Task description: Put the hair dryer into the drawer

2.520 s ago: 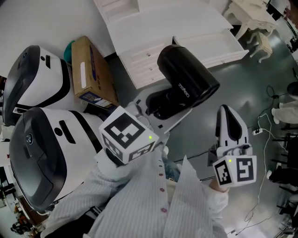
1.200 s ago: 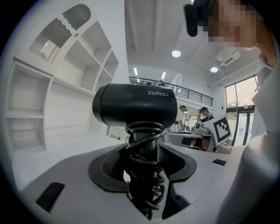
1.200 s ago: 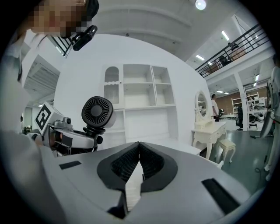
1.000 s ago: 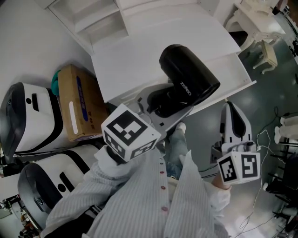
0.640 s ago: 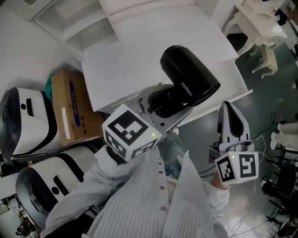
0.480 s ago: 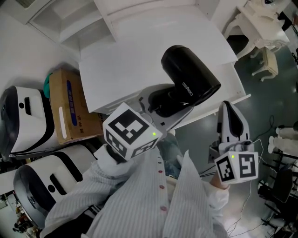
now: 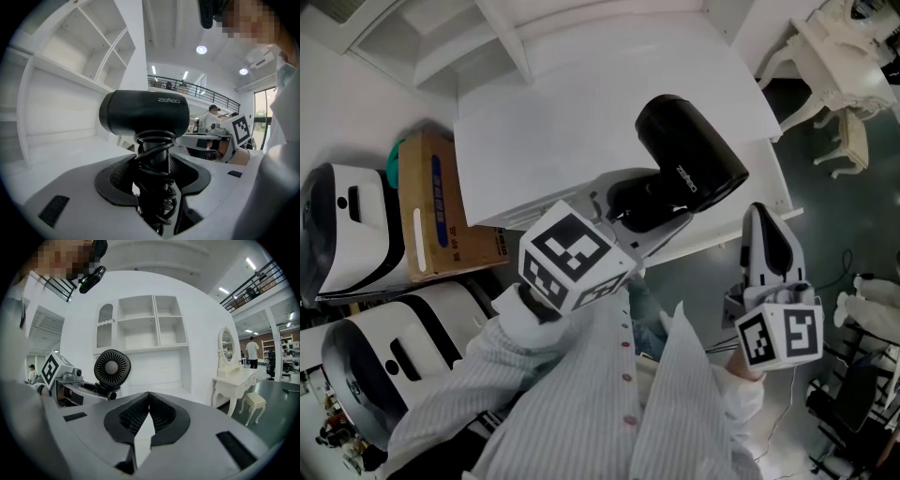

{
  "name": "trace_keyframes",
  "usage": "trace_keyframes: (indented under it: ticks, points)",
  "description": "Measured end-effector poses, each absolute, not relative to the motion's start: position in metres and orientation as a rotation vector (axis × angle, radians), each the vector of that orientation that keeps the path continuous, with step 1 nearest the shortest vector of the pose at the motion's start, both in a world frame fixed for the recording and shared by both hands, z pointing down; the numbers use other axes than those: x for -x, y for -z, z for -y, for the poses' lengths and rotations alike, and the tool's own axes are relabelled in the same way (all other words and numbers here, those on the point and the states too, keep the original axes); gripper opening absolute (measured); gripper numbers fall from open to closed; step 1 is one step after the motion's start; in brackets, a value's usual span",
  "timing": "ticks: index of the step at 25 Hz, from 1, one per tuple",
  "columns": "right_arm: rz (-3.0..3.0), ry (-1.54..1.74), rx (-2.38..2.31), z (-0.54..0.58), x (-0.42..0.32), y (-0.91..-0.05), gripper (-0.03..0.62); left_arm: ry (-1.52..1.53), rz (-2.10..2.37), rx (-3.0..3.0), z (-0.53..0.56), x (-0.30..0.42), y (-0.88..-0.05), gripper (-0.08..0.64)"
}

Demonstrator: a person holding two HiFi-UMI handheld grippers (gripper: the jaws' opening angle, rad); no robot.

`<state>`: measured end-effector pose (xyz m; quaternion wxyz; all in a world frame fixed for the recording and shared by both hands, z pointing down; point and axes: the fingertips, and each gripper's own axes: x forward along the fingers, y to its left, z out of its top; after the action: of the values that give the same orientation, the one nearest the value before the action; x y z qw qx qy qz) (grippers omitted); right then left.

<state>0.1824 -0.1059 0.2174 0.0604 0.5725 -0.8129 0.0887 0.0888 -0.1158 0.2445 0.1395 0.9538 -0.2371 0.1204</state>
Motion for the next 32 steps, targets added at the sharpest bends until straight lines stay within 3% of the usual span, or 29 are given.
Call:
trace_keyframes:
  ticks: [32]
  points:
    - [2.323, -0.53, -1.77, 0.156, -0.207, -0.297, 0.011, -0.72, 0.503, -2.646, 0.171, -0.125, -0.383, 0.225]
